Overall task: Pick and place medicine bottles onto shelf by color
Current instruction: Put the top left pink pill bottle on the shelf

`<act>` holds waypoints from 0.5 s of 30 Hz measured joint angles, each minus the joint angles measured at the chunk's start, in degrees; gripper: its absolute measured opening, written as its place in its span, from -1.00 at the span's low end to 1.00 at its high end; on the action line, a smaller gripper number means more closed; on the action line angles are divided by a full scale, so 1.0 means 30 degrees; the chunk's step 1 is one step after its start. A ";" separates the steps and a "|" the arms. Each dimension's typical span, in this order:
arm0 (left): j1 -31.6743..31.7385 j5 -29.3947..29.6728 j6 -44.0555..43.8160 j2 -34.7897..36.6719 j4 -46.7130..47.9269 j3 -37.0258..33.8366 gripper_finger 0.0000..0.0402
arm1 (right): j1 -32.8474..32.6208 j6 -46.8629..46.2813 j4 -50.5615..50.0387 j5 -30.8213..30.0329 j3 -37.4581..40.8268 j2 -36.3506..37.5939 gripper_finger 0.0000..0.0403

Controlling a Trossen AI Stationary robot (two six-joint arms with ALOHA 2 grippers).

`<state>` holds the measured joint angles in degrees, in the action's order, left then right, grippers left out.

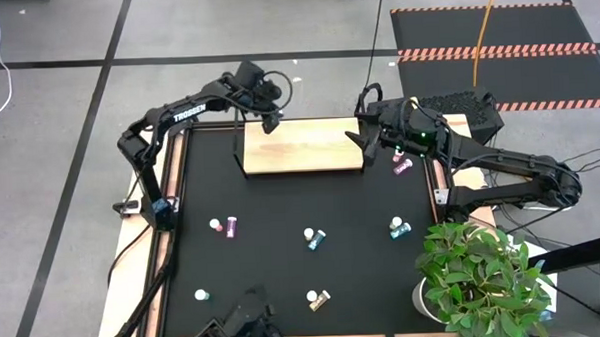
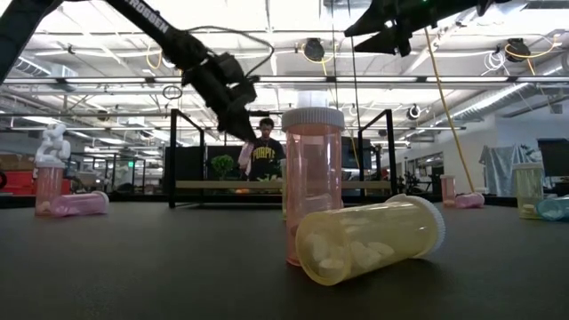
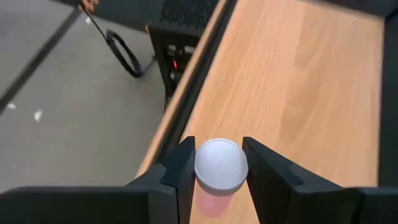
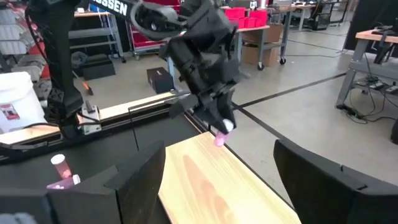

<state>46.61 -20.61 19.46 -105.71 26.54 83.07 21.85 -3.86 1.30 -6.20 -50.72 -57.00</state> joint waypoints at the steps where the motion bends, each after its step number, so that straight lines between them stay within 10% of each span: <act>1: 0.0014 -0.0061 0.0000 0.0000 -0.0396 -0.0317 -0.39 | -0.0003 -0.0025 0.0095 0.0001 0.0000 -0.0079 0.48; 15: -0.1243 -0.2690 -0.2904 0.2497 -0.0281 0.3026 -0.39 | 0.0525 -0.3488 0.5353 0.3127 -0.0122 -0.5311 0.48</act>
<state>42.88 -28.68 10.75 -98.22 25.70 92.14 23.42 -14.32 17.36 3.18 -51.08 -72.93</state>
